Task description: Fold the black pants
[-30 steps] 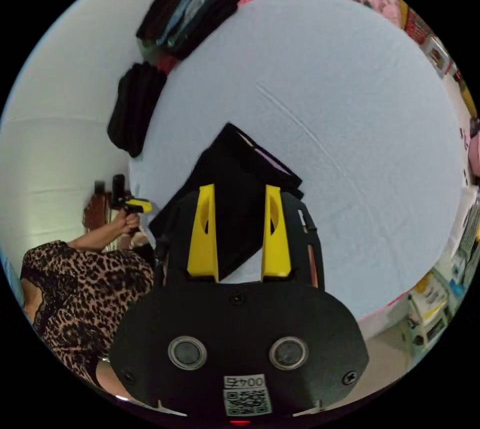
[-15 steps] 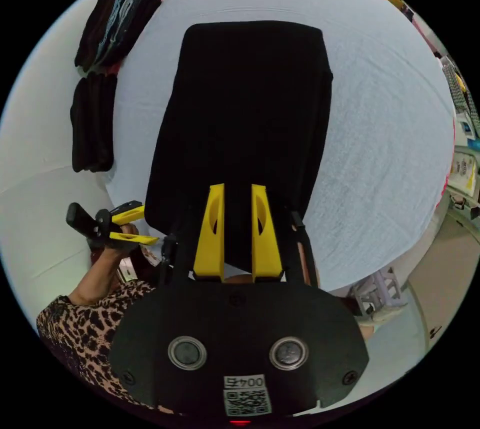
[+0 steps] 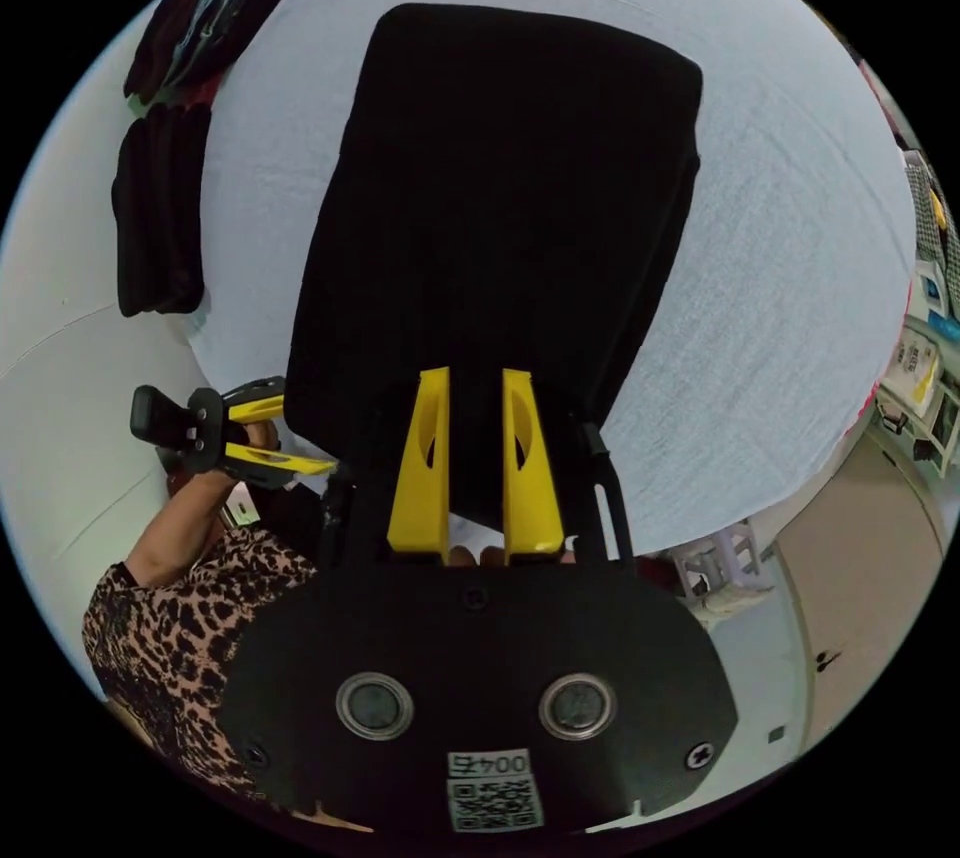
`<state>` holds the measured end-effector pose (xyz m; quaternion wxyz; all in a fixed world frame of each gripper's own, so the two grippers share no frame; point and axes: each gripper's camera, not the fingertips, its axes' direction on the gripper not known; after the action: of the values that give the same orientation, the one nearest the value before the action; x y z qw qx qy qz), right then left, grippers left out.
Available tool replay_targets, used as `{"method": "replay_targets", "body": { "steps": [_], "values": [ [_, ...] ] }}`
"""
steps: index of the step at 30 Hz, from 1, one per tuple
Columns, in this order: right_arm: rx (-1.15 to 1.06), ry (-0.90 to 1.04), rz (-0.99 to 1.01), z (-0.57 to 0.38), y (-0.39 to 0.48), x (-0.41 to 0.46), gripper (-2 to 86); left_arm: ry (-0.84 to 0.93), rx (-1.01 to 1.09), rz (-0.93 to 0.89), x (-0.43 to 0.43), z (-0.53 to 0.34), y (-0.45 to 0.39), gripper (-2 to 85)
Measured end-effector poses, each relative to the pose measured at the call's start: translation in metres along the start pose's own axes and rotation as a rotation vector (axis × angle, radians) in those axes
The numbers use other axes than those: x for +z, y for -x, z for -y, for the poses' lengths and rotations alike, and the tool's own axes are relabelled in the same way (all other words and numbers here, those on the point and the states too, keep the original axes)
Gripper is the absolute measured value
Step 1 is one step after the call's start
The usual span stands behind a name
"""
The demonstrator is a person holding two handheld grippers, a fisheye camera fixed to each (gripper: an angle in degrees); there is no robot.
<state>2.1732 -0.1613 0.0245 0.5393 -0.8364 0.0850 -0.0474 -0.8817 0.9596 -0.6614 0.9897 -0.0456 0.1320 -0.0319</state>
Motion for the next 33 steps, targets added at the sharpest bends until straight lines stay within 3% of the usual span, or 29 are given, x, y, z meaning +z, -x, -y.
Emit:
{"method": "replay_targets", "body": {
  "steps": [6,14,18,24,29,33],
  "values": [
    [0.034,0.074,-0.033,0.013,-0.001,-0.004,8.5,0.015,-0.071,-0.075,0.014,0.015,0.016,9.3],
    [-0.020,0.195,-0.056,0.026,-0.003,-0.003,8.6,0.173,-0.088,-0.024,0.028,0.043,0.007,4.5],
    [-0.023,0.233,-0.065,0.025,-0.004,-0.004,8.7,0.111,-0.195,-0.150,0.031,0.042,0.026,4.9],
    [-0.034,0.279,-0.090,0.017,-0.005,-0.005,8.7,0.093,-0.183,-0.111,0.006,0.063,0.011,5.5],
    [-0.058,0.282,-0.072,-0.001,-0.011,-0.006,8.6,-0.117,-0.224,-0.104,-0.029,0.093,0.003,1.8],
    [-0.084,0.275,-0.069,-0.018,-0.014,-0.006,8.5,-0.078,-0.243,0.002,-0.011,0.148,0.004,0.8]
  ]
}}
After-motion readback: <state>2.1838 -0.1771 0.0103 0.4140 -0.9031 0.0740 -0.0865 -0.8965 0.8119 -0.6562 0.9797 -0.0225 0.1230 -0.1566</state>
